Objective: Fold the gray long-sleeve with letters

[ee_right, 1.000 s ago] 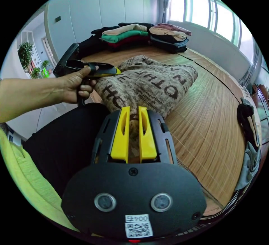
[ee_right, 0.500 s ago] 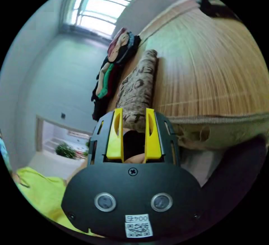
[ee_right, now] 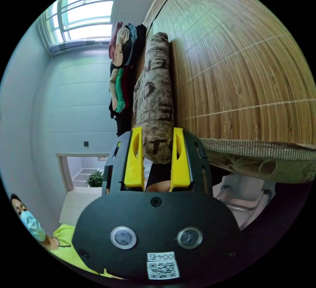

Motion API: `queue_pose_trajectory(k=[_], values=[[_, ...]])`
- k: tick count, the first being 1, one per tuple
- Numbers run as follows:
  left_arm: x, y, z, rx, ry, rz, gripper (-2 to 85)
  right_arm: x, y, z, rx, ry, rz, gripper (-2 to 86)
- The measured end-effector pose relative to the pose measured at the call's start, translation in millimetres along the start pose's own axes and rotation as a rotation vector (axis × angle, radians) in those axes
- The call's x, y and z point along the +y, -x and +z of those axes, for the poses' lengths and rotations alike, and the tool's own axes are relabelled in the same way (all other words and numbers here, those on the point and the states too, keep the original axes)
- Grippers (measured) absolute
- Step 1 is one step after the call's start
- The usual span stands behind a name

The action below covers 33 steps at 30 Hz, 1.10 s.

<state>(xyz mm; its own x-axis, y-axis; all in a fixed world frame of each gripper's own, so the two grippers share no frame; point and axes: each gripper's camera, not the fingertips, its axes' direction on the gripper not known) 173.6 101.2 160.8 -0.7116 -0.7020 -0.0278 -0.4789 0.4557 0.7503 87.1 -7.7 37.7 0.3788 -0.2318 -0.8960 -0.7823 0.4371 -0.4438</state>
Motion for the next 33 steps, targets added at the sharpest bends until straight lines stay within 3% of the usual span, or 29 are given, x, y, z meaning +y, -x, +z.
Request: queue_pose_trajectory(k=[4,7,10,12,15,17,20,22,30,33], values=[[-9,-18,20,-0.150,0.035,0.085,10.4,10,14,-1,0.117,-0.030,-0.059,7.8],[-10,-22,30,-0.216,0.078,0.153,9.1,30,15,3,0.164,-0.018,-0.107,8.4],[-4,-6,17,-0.140,0.060,0.084,8.6,46,0,-5,0.019,-0.058,-0.088,9.6],[5,-2,-2,-0.121,0.013,0.057,7.9,64,4,-18,0.027,-0.137,-0.149,10.1],[23,-30,-24,-0.150,-0.092,0.162,6.1,111,29,-21,0.273,-0.217,-0.344,10.6],[25,-60,-5,-0.152,-0.050,0.278,5.1,147,53,9,0.438,-0.212,-0.513,11.4],[25,-111,67,-0.207,0.089,0.490,3.0,174,84,61,0.651,-0.166,-0.708,13.4],[24,-132,130,-0.349,0.140,0.589,1.7,180,94,80,0.743,-0.179,-0.748,13.6],[19,-99,223,-0.572,0.224,0.489,0.3,174,106,107,0.817,-0.216,-0.735,9.2],[16,-79,219,-0.489,0.200,0.427,0.3,177,100,110,0.848,-0.215,-0.767,5.1]])
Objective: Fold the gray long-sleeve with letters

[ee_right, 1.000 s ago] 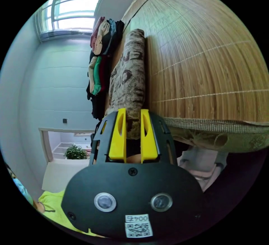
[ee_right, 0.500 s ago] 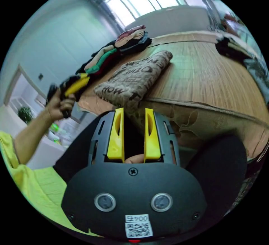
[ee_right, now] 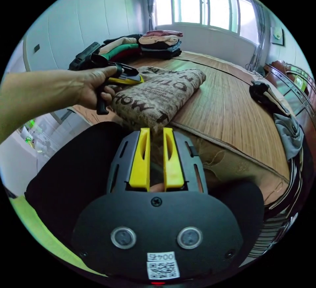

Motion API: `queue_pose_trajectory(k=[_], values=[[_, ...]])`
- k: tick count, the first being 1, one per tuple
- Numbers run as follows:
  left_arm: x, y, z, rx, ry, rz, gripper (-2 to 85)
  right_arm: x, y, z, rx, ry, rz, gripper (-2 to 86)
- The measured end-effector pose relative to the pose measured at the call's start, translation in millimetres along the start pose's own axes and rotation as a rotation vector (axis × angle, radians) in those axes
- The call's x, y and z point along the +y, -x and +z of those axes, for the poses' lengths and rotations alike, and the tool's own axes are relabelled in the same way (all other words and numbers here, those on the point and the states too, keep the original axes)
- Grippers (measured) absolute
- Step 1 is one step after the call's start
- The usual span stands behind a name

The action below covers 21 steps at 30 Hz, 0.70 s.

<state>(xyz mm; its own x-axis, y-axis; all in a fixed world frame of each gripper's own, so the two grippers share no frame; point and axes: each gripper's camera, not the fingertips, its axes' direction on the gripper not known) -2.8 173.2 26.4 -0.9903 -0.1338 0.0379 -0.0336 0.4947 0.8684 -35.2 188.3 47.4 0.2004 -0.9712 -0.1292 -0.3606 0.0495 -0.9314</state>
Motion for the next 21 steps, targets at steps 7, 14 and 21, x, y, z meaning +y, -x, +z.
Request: queue_pose_trajectory(k=[7,14,21], values=[[3,15,9,0.034,-0.016,-0.020,0.5,6,-34,-9,-0.141,0.007,-0.019,4.4],[9,30,4,0.100,-0.043,-0.012,0.6,-40,-176,-16,-0.330,-0.112,0.387,9.1],[12,41,-9,0.125,-0.062,-0.001,0.6,-127,-285,100,-0.736,0.143,0.671,18.0]])
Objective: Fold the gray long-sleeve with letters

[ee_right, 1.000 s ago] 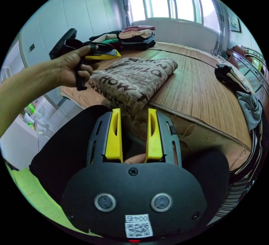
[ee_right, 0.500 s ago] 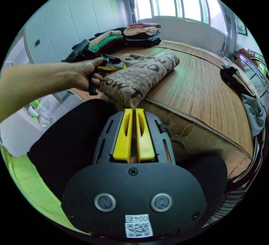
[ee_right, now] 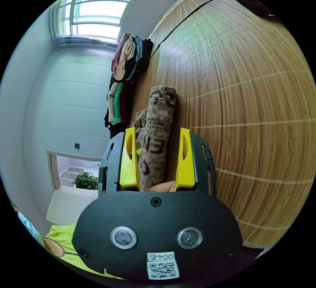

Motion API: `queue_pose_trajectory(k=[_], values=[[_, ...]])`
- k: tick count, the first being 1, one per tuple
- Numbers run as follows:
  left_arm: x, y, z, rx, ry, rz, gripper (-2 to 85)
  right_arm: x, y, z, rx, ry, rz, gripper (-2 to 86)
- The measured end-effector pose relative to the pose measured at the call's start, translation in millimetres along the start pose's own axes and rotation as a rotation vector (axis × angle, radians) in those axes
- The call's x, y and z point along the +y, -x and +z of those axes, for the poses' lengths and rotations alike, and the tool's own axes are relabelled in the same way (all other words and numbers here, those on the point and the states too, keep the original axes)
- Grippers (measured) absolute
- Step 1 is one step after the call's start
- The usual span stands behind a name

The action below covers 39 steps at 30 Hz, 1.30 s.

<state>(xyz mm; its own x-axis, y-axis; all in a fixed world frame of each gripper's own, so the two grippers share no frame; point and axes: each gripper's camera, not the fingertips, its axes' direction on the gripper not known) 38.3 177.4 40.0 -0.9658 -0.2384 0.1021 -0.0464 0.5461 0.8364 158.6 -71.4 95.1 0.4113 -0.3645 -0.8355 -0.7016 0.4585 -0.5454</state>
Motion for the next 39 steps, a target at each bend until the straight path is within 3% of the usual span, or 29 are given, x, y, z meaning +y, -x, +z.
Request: queue_pose_trajectory(k=[4,5,7,9,11,14,17,22,28,39], values=[[0,4,-11,0.006,-0.004,0.003,0.7,-47,-9,31,0.039,0.074,0.023,10.9],[-1,4,-13,0.006,-0.004,0.005,0.7,-52,-7,34,0.082,0.072,0.002,6.1],[-1,6,-20,0.010,-0.008,0.011,0.9,-54,-6,36,0.216,0.049,-0.010,5.5],[-1,9,-26,0.016,-0.011,0.010,1.1,-51,-13,40,0.248,0.036,-0.032,6.0],[-2,10,-32,0.020,-0.011,0.006,1.3,-46,-24,30,0.118,0.007,-0.014,7.3],[-6,14,-54,0.099,-0.017,-0.028,2.5,-20,-11,-6,0.089,-0.095,-0.058,9.0],[5,9,-118,0.227,-0.191,0.028,4.9,24,12,-38,0.019,-0.153,-0.172,10.1],[62,48,-208,0.128,-0.277,-0.045,14.1,85,23,-33,0.029,-0.120,-0.195,16.2],[91,86,-201,0.142,-0.156,-0.176,23.4,91,22,11,0.055,-0.035,-0.099,18.6],[67,72,-212,0.267,-0.176,-0.280,22.7,60,52,56,0.102,0.081,-0.060,14.1]])
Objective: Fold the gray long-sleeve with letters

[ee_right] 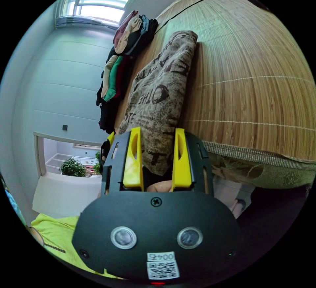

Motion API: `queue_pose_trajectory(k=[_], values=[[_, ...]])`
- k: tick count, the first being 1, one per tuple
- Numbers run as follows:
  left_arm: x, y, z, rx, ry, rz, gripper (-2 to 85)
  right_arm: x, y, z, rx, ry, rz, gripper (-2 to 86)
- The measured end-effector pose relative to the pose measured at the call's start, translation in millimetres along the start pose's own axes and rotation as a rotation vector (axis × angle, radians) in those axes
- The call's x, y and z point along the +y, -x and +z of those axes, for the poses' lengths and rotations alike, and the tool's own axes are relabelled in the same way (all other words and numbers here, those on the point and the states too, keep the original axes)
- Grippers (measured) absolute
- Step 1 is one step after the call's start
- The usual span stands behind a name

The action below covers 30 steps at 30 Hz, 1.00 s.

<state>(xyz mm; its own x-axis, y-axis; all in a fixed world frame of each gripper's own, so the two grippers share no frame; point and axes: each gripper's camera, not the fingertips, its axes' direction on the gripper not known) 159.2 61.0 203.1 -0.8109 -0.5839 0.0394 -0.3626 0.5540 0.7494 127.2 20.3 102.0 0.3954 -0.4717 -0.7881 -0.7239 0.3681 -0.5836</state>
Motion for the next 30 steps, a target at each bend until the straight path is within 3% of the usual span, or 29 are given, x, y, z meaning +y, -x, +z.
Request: queue_pose_trajectory(k=[6,10,16,21,30], values=[[-1,-17,3,0.004,0.048,-0.031,16.3,-16,15,4,0.001,0.015,0.030,13.4],[-5,-47,2,-0.127,0.054,0.023,9.7,-22,31,4,0.020,-0.003,0.024,13.5],[-8,-107,4,-0.310,0.054,0.208,7.1,-41,58,-4,0.158,-0.154,0.061,15.2],[-24,-136,2,-0.392,0.050,0.318,6.4,-74,85,21,0.159,-0.109,0.077,12.9],[-88,-124,-48,-0.455,-0.021,0.299,5.5,-142,198,119,0.268,0.037,-0.035,11.2]])
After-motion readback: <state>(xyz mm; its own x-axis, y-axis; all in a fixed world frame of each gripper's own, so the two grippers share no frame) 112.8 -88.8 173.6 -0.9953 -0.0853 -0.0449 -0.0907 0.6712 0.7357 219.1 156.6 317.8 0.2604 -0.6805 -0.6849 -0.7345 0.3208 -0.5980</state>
